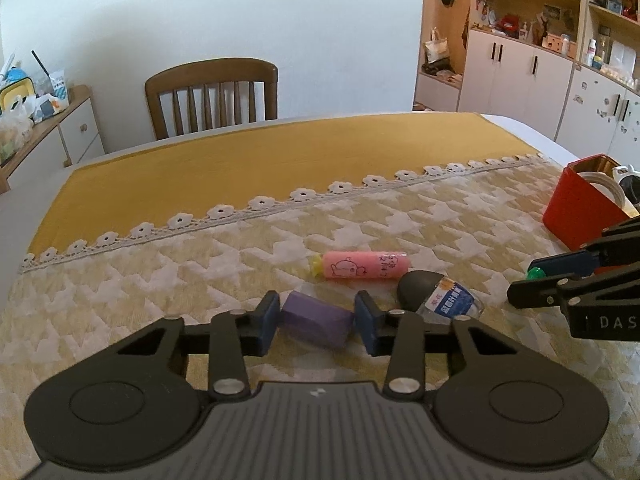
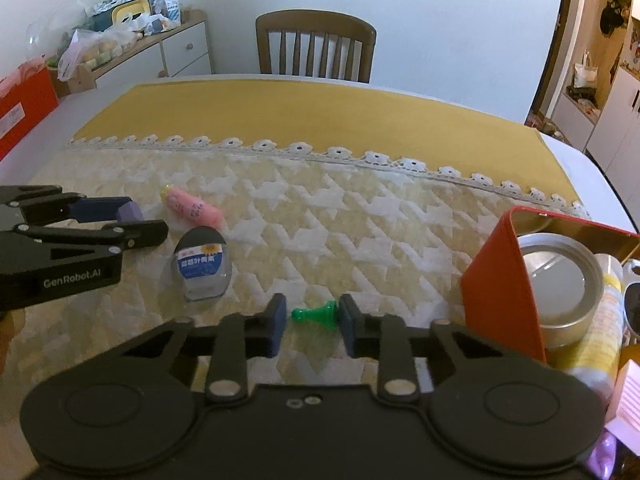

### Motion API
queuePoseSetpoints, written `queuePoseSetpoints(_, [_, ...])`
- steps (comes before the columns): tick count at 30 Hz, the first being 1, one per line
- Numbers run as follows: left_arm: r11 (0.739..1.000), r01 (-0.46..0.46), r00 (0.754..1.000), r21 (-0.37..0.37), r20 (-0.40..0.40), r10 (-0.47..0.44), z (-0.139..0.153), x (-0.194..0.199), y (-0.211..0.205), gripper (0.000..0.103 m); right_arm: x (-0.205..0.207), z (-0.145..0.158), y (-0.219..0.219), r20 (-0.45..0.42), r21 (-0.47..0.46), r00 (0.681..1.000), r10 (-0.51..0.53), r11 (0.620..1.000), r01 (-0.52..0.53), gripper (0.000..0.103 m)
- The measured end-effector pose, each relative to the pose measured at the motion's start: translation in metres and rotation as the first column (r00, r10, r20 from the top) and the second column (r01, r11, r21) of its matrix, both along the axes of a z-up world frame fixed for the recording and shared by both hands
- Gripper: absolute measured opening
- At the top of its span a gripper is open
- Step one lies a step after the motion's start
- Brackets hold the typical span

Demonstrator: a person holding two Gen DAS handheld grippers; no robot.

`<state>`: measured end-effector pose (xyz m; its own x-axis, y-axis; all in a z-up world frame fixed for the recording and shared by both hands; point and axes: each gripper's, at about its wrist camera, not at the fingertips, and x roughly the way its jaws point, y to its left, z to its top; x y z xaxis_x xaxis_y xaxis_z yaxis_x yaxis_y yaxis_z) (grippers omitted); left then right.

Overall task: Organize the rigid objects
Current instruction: 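Grasp the purple cylinder with the left gripper while the right gripper grasps the green piece, then carry the purple cylinder and green piece over the red tin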

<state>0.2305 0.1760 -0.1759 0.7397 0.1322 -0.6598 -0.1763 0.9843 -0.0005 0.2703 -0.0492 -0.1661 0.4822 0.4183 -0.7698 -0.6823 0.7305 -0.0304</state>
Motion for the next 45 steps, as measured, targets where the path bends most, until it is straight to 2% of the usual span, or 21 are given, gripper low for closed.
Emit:
queuePoseSetpoints(11, [0.999,0.01,1.0,-0.03,-0.009,-0.011,0.012,-0.009,-0.011,0.04,-0.012,0.012,-0.004,0.011,0.004,1.0,-0.003,1.0,0.003,0.023])
queuePoseSetpoints(23, [0.996,0.049,0.998,-0.07,0.03,-0.047,0.056,-0.03,-0.043,0.04,-0.038,0.058,-0.034,0.014,0.097,1.0,-0.022,0.995,0.021,0.023])
queuePoseSetpoints(31, [0.993,0.097,0.993,-0.072,0.069,-0.092,0.085,-0.043,-0.075,0.04,-0.052,0.089,-0.067,0.042,0.158,0.998,-0.035,0.987,0.028,0.023])
queuePoseSetpoints(45, [0.981,0.19,0.976,-0.04,0.116,-0.185,0.123,-0.038,-0.152,0.04,-0.047,0.115,-0.153,0.101,0.198,0.991,-0.093,0.978,0.071,0.023])
